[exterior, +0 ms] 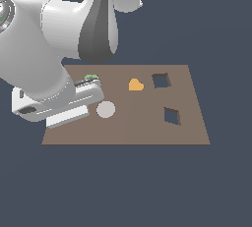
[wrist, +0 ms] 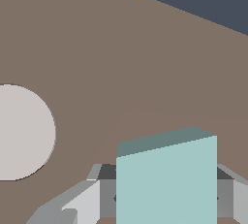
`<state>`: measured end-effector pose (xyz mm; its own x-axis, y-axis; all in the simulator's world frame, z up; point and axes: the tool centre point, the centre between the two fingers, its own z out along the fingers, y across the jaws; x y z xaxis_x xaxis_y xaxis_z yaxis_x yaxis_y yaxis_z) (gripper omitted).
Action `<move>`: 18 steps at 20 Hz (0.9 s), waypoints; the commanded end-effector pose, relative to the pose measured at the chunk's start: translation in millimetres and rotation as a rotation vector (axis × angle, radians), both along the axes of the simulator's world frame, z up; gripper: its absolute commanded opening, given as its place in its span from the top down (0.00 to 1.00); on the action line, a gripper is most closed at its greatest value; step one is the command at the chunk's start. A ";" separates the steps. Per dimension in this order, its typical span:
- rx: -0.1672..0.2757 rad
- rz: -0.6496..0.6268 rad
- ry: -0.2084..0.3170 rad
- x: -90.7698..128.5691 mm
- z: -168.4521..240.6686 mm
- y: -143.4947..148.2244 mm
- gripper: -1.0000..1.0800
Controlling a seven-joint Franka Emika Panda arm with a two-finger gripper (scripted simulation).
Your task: Insert a designated object into the corresponding slot on a board.
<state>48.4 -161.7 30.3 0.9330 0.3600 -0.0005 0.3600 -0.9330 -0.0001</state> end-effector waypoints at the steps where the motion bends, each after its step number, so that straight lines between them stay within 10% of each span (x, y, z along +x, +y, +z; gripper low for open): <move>1: 0.000 0.000 0.000 0.1 -0.5 0.1 1.00; 18: 0.000 -0.054 -0.001 -8.3 0.4 4.1 1.00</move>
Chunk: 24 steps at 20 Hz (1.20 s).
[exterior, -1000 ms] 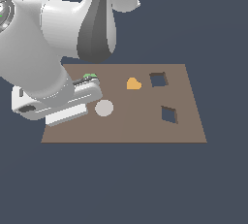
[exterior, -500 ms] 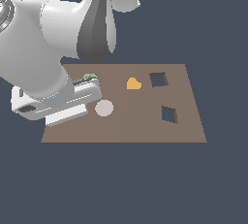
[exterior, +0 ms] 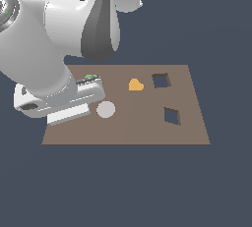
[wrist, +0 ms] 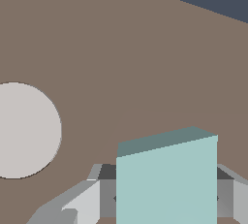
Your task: Insert a designated object into the corresponding slot on a board.
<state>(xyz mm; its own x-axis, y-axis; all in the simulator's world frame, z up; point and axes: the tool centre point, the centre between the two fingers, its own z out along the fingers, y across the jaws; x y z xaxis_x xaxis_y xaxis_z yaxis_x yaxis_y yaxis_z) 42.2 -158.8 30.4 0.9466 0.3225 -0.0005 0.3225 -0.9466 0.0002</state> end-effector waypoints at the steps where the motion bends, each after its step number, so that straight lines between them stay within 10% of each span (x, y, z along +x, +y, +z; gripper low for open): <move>1: 0.000 -0.027 0.000 -4.0 0.4 2.4 1.00; 24: 0.000 -0.629 -0.001 -74.5 3.3 77.3 1.00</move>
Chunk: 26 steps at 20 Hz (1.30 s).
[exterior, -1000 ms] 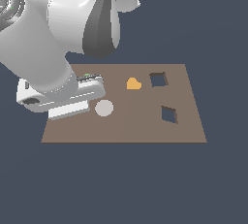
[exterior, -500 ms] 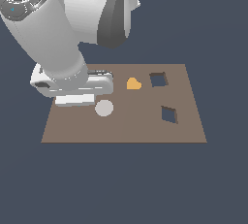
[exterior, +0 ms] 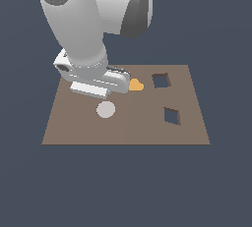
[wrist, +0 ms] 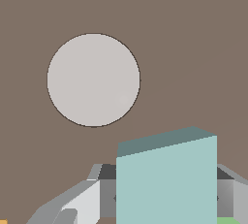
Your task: Insert a designated object into the corresponding slot on a board.
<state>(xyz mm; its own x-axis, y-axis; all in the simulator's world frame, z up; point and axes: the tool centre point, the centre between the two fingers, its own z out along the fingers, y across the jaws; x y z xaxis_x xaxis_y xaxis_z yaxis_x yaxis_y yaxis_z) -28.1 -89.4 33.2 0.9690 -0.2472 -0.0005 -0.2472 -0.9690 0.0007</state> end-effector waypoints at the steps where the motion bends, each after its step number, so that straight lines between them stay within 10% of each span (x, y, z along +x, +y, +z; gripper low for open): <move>1: 0.000 -0.084 -0.001 -6.6 0.6 13.0 1.00; 26: 0.001 -0.851 -0.001 -7.3 4.1 146.6 1.00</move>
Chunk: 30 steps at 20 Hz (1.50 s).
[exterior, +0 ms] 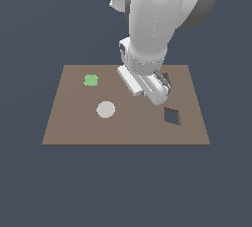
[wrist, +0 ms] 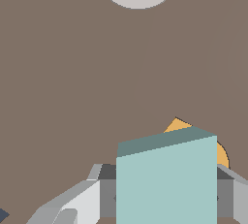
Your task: Insert a designated object into the corresponding slot on a board.
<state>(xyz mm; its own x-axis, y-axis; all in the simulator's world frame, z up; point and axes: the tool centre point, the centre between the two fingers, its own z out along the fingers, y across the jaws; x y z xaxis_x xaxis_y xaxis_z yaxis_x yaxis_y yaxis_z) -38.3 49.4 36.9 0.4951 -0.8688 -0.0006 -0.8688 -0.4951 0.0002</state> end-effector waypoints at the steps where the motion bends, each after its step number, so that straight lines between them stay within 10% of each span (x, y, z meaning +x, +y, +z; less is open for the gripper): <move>1: 0.000 -0.078 -0.001 5.1 0.6 13.0 1.00; 30: 0.001 -0.768 0.001 94.0 3.4 97.3 1.00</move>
<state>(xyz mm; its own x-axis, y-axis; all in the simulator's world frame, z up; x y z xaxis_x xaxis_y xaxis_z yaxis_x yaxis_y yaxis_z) 52.5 145.7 39.9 -0.2289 -0.9734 -0.0013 -0.9734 0.2289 0.0009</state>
